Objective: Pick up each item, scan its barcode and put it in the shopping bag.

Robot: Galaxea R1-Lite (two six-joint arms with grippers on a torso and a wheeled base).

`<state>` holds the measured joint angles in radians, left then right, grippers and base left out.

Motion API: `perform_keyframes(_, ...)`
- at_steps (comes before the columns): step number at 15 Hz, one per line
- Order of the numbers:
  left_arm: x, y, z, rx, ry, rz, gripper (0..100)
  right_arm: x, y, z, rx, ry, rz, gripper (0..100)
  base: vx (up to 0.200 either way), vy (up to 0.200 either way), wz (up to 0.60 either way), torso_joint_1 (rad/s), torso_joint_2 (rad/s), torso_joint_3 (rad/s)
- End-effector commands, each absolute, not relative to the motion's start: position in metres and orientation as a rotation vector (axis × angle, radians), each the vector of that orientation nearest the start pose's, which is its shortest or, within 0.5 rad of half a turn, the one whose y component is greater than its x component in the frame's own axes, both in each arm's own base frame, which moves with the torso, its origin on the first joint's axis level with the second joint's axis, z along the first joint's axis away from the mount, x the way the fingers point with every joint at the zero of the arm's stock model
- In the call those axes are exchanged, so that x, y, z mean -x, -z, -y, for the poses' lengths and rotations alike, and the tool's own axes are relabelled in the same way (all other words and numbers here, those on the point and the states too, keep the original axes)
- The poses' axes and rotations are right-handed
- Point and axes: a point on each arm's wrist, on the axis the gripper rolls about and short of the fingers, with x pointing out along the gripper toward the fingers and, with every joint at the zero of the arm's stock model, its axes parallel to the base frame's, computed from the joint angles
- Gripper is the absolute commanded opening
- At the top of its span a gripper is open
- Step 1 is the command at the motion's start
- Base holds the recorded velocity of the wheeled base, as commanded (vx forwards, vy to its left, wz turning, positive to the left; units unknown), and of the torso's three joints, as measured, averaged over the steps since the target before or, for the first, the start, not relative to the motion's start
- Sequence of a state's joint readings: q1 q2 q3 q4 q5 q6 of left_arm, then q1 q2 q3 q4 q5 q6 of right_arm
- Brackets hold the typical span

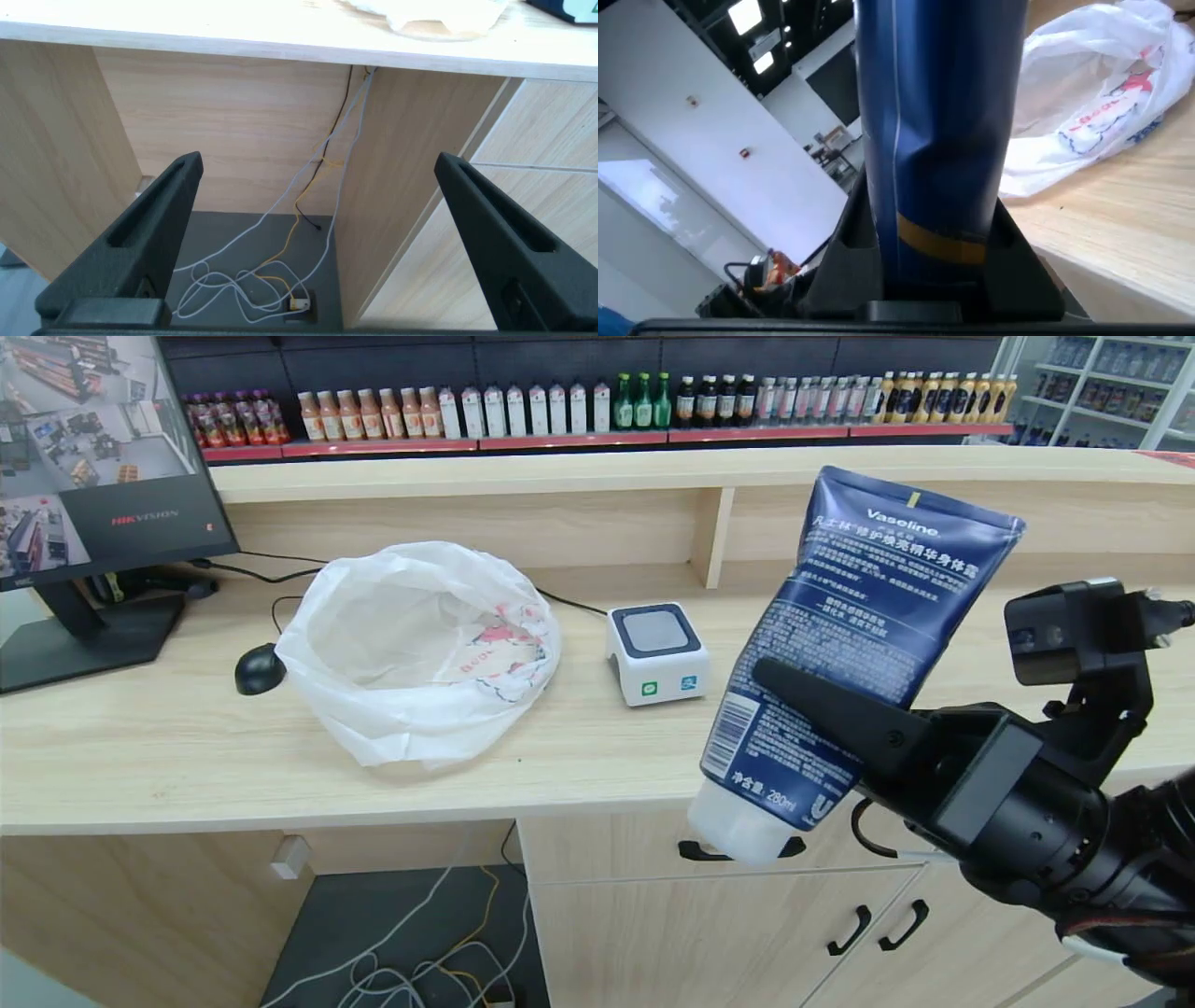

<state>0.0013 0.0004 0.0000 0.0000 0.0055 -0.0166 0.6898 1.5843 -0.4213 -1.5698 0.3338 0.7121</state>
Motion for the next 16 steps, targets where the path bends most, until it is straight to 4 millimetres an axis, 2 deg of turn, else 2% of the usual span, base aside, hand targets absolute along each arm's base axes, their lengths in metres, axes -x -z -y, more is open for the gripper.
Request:
perform_keyframes(1, 0.023, -0.075, 0.000, 0.017, -0.008, 0.000, 100, -0.180, -0.209, -0.159, -0.715, -1.122, 0.037, 0, 0.000, 0.000, 0.00, 0.000, 0.00, 0.000)
perform_keyframes(6, 0.023, -0.075, 0.000, 0.017, -0.008, 0.000, 100, -0.165, -0.226, -0.170, -0.861, -1.238, -0.010, 0, 0.000, 0.000, 0.00, 0.000, 0.00, 0.000)
perform_keyframes(16, 0.023, -0.075, 0.000, 0.017, -0.008, 0.000, 100, -0.147, -0.242, -0.184, -0.944, -1.377, -0.047, 0, 0.000, 0.000, 0.00, 0.000, 0.00, 0.000)
